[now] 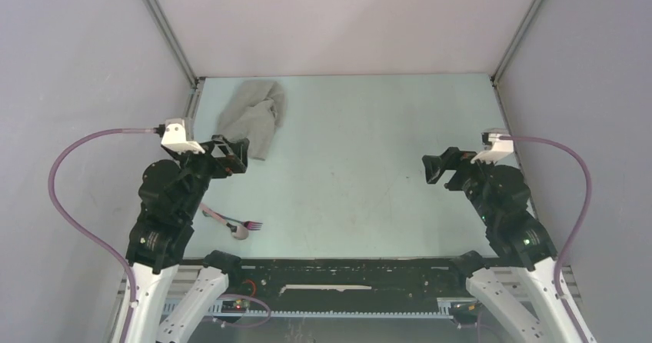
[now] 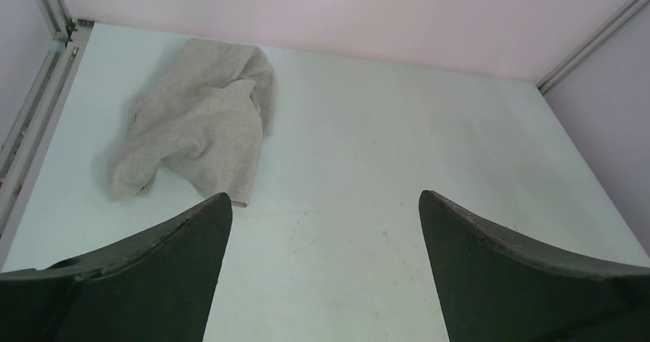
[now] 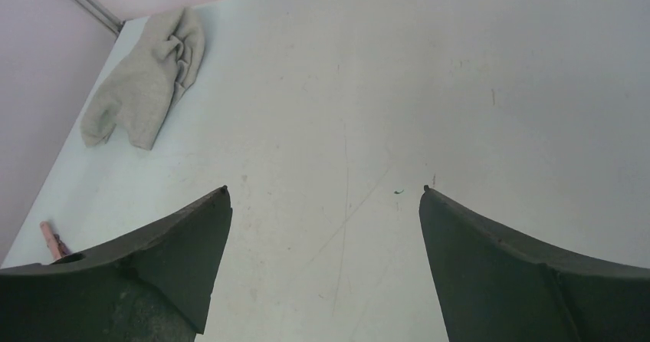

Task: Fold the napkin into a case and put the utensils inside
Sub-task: Move the crumpled napkin to the center of the board.

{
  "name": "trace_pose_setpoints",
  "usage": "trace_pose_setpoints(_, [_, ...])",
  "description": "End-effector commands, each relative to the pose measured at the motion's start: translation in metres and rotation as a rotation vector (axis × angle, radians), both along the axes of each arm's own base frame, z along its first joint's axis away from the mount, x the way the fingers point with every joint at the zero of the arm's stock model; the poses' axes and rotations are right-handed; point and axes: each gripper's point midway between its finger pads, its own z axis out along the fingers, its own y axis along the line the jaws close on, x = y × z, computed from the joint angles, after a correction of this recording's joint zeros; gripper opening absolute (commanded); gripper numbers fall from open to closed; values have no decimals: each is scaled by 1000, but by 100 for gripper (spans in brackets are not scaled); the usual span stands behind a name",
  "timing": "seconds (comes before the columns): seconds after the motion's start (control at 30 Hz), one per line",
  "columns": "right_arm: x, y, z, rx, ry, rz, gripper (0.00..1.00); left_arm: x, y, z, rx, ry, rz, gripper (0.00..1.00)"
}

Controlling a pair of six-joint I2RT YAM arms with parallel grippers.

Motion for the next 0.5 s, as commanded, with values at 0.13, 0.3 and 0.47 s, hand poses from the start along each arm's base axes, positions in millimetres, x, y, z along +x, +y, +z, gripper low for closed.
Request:
trace_pose_setpoints(0.13, [56, 53, -13, 53, -6, 51, 99, 28, 7, -54, -55, 187, 113, 100])
trace_pose_setpoints(0.3, [91, 135, -41, 70, 11, 241, 99, 58, 28, -117, -258, 354, 219, 100])
trace_pose_setpoints(0.47, [116, 203, -93, 109, 56, 366, 100, 97, 89, -180, -506, 430, 454, 100])
